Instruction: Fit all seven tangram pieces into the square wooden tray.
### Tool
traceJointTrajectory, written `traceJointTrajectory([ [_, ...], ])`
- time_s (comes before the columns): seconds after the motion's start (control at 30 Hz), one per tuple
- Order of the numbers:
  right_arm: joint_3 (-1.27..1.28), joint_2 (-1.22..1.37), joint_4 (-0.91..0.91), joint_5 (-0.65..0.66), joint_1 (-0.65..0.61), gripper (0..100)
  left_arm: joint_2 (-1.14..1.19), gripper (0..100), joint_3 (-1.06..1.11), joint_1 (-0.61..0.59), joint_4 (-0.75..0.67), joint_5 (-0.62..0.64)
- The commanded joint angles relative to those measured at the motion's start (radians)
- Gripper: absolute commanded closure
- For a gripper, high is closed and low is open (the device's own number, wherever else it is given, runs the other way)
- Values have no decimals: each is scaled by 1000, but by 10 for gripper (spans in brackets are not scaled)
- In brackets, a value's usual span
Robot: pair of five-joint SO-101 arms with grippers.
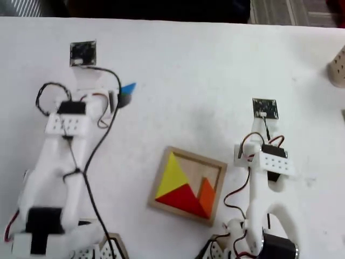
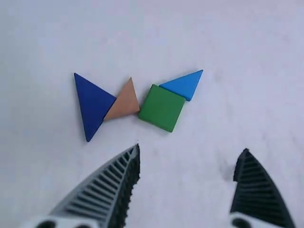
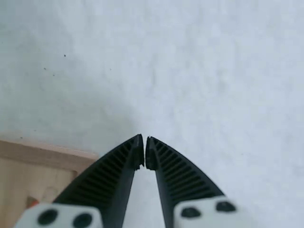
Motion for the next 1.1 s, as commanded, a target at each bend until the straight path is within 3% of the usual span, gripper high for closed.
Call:
traceJointTrajectory([
  [0.0, -35, -24, 2, 9, -13, 981, 150, 683, -196, -8, 3, -14],
  [0.57, -15, -22, -41, 9, -15, 981, 805, 683, -796, -125, 6, -15],
  [0.77, -12, -22, -41, 9, -42, 981, 992, 683, -947, -102, 18, -129],
  [1.07, -12, -22, -41, 9, -42, 981, 1006, 683, -1128, -87, 381, -321],
])
